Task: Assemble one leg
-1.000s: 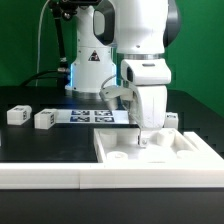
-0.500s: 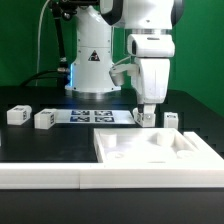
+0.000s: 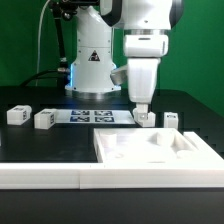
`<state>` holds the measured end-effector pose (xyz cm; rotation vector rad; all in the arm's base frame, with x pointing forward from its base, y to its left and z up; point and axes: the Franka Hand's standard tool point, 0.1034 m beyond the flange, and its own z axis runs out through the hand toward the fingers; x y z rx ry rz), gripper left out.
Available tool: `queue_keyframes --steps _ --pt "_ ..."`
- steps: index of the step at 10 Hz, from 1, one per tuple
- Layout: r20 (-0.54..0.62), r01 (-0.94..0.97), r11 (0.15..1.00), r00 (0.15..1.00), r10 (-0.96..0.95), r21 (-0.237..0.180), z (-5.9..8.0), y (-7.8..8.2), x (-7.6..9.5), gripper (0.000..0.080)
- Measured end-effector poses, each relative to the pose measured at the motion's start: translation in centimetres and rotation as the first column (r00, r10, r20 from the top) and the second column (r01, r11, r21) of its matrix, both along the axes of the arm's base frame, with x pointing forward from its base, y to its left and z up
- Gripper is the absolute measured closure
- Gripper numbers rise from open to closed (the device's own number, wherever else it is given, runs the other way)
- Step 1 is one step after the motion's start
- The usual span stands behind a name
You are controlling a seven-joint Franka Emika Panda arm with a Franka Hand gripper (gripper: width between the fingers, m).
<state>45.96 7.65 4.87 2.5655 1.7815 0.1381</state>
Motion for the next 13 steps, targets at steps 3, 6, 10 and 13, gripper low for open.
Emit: queue_keyframes --steps 3,6,10,13 --pt "-0.032 0.479 0.874 0.878 -0.478 0.075 -1.1 1.7 -2.5 0.0151" --pt "-0.071 0.620 0.781 0.784 -0.616 0.075 -1.7 2.4 -2.5 0.0151" --pt "-0.119 0.851 0.519 0.525 -0.843 0.077 -1.8 3.3 -2.9 0.0151" --pt "-0.165 0.967 0.247 0.254 -0.953 0.062 -1.6 5.5 -3.1 0.0151"
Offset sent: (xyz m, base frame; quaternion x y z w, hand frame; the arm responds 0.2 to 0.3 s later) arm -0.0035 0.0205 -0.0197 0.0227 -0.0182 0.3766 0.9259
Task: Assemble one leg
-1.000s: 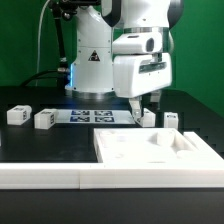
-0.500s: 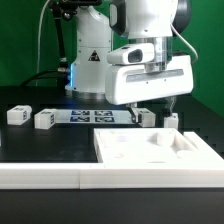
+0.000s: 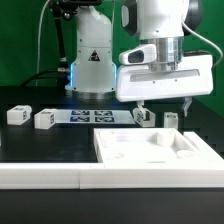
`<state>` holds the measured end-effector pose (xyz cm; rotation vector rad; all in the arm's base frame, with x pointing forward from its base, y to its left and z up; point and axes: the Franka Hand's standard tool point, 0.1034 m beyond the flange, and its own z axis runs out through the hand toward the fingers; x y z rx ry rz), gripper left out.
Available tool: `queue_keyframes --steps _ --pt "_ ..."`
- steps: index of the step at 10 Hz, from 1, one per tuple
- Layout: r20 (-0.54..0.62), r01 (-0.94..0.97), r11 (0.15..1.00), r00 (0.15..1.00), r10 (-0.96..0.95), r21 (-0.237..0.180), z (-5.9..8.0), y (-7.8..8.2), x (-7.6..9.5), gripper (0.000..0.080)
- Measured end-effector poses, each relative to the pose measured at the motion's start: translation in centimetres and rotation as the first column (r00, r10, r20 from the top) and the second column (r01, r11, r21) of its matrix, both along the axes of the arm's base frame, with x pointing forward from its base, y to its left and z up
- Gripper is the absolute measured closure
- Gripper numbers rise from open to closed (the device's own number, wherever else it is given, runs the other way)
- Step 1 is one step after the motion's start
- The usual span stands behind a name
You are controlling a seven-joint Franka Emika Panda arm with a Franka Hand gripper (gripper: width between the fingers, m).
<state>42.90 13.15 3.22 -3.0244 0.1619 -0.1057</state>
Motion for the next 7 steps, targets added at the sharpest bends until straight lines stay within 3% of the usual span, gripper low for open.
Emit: queue_keyframes --steps 4,7 --pt "-0.032 0.260 0.965 0.965 -0.259 0.030 0.0 0.7 0.1 0.0151" --pt "-0.050 0.216 0.976 0.975 -0.214 0.025 -0.2 1.8 -0.5 0.0151"
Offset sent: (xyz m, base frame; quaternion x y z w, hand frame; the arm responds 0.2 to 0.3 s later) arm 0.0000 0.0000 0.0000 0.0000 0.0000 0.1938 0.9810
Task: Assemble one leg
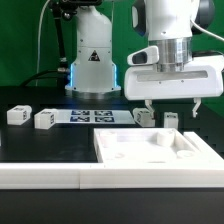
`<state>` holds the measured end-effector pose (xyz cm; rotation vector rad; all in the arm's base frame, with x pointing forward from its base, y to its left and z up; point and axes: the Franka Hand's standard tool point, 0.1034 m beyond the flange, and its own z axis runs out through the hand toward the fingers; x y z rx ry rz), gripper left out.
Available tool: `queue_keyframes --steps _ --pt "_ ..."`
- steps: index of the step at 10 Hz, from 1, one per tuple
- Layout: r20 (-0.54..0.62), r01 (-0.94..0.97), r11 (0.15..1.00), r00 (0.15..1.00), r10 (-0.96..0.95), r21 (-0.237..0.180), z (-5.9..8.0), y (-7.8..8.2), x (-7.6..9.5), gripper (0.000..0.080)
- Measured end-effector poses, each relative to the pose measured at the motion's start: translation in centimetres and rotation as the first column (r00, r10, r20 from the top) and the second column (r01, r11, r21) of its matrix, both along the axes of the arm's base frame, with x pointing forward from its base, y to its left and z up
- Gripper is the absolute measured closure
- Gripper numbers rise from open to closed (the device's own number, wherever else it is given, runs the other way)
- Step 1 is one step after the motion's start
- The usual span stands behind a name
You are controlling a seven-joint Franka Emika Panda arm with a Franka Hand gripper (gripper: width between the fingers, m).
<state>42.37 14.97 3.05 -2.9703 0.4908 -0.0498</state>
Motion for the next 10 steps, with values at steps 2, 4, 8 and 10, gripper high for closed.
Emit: queue_keyframes --steps 2,4,8,10 --pt "-0.100 -0.073 0.997 0.992 0.074 0.015 -0.11 -0.35 -0.17 0.0151" --pt "-0.182 -0.086 0.995 0.979 0.092 0.041 0.04 -0.91 0.04 0.0151" --pt "-0.452 -0.094 0.988 0.881 0.140 0.124 0.25 -0.56 -0.68 0.0151" --pt "-0.555 -0.088 0.984 0.816 0.162 0.158 -0.03 -0.13 -0.95 0.0151"
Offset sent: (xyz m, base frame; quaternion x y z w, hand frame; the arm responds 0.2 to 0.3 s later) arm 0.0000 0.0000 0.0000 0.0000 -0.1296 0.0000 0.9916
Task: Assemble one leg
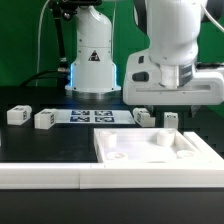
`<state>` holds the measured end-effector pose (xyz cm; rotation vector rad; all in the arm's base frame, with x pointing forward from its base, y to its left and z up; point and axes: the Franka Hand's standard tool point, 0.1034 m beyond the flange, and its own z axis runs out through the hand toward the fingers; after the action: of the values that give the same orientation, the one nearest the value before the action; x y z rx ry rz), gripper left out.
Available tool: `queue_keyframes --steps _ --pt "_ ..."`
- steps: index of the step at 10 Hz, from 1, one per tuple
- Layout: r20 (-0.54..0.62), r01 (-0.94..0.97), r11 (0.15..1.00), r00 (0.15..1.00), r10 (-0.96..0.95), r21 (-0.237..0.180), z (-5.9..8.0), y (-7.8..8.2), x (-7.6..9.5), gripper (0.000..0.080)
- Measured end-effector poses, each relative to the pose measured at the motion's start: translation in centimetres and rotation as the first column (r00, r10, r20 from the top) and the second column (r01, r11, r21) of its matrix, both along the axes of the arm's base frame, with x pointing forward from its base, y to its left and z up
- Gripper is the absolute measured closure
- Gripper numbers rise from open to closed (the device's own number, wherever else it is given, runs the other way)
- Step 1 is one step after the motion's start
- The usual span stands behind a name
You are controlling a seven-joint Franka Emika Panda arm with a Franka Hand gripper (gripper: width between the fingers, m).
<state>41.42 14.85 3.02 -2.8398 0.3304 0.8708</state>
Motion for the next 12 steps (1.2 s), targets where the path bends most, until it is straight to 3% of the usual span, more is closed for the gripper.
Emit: queue_keyframes --steps 2,5,10,12 --pt "-0.098 0.000 1.000 0.995 0.002 0.017 -1.0 -0.1 0.2 0.0151" --pt "-0.267 -0.011 0.999 0.963 0.022 0.046 -2.3 -0.1 -1.0 0.0151" --pt "-0.264 -0.017 0.999 0.964 0.029 0.049 -2.7 0.3 -1.0 0.0151" --pt "-0.264 -0.017 0.999 0.964 0.029 0.049 -2.7 0.3 -1.0 0.0400"
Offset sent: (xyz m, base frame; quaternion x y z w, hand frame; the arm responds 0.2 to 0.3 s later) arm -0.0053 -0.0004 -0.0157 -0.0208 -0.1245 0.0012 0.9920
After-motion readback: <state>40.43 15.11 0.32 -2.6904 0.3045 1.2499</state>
